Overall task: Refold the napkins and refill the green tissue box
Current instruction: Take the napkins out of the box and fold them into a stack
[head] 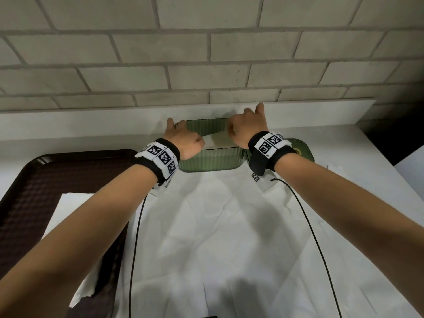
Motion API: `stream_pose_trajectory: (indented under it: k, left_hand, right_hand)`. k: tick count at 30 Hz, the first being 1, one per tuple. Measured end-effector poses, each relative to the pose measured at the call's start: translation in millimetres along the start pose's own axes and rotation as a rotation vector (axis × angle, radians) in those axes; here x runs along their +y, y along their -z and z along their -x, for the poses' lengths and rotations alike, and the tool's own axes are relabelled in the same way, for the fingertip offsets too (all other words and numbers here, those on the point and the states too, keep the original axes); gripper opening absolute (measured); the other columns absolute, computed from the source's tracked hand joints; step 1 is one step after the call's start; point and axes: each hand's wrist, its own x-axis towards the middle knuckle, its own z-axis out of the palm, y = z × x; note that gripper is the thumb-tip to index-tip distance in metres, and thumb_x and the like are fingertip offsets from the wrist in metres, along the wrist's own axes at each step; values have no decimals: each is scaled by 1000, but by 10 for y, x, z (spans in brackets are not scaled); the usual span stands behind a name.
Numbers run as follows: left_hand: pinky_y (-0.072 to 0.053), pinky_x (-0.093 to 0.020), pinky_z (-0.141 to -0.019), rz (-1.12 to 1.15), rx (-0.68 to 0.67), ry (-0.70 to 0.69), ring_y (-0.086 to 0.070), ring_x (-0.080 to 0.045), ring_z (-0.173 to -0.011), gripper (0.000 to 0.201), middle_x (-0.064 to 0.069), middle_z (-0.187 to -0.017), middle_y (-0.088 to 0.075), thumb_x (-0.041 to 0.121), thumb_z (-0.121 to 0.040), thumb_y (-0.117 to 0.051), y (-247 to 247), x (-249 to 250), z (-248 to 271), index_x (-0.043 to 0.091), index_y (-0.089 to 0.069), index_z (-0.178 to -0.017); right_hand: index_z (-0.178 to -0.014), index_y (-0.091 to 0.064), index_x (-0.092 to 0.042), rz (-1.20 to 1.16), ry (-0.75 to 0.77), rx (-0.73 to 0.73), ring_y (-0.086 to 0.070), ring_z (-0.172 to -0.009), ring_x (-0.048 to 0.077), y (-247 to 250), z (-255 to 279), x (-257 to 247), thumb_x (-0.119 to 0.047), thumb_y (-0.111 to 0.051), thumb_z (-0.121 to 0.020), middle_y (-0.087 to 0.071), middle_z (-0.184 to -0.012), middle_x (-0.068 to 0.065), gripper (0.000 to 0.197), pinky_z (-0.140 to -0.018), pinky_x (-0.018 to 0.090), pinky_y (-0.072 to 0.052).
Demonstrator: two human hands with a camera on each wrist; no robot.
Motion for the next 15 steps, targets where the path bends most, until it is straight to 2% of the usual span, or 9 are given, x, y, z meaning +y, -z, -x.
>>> stream_pose_trajectory:
  k: [2, 6, 8, 9, 10, 12, 13, 15]
  left_hand:
    - [-22, -48, -93, 56, 75, 17, -33, -23, -96, 41, -4, -78, -54, 30, -94, -30, 48, -19, 43, 17, -66, -82]
    - [-28, -37, -79, 260, 358, 22, -39, -22, -88, 21, -6, -83, -58, 12, -88, -47, 53, -143, 262, 13, -65, -78]
    - [-35, -33, -72, 315, 484, 22, -47, -23, -81, 20, -7, -79, -59, 5, -86, -50, -68, -183, 478, 12, -61, -71]
    - [-39, -33, -67, 328, 480, 34, -52, -26, -76, 22, -8, -77, -59, 3, -85, -50, -151, -195, 593, 14, -58, -68]
    - [-44, -34, -65, 336, 424, 49, -56, -28, -73, 22, -8, -76, -60, 3, -84, -49, -260, -206, 692, 14, -57, -68]
    - [-53, -40, -74, 316, 197, 85, -63, -31, -82, 17, -8, -87, -64, 5, -82, -49, -487, -238, 838, 13, -63, -78]
    - [-53, -42, -81, 289, 49, 113, -62, -30, -93, 17, -8, -101, -62, 9, -82, -52, -587, -241, 895, 14, -65, -92]
    - [-51, -41, -90, 237, -178, 164, -56, -29, -108, 41, -9, -123, -46, 22, -85, -59, -755, -236, 963, 11, -51, -124]
  right_hand:
    - [-85, -62, -21, -49, 23, 98, -51, -95, 26, 43, 30, -11, -35, -43, -93, -54, -73, -2, 25, -101, 47, -19]
    - [-68, -54, -19, -351, 133, 224, -53, -72, 23, 95, 264, -74, -38, -48, -92, -56, -64, -3, 31, -84, 36, -26]
    - [-68, -59, -21, -538, 243, 210, -55, -61, 18, 104, 485, -125, -36, -56, -89, -59, -61, -4, 27, -77, 29, -39]
    - [-69, -61, -23, -583, 294, 139, -55, -57, 14, 82, 599, -157, -34, -60, -88, -60, -60, -5, 23, -70, 27, -44]
    - [-71, -63, -24, -586, 337, 37, -54, -56, 9, 44, 712, -191, -33, -63, -86, -60, -61, -7, 18, -63, 25, -46]
    - [-80, -68, -26, -487, 405, -193, -53, -59, 2, -108, 899, -244, -34, -66, -82, -62, -70, -10, 9, -60, 23, -45]
    - [-89, -69, -27, -421, 444, -278, -52, -64, 1, -198, 967, -257, -34, -67, -80, -61, -78, -13, 11, -63, 23, -45]
    - [-108, -66, -27, -307, 510, -355, -52, -83, 6, -364, 1028, -259, -29, -69, -82, -56, -98, -12, 26, -76, 26, -47]
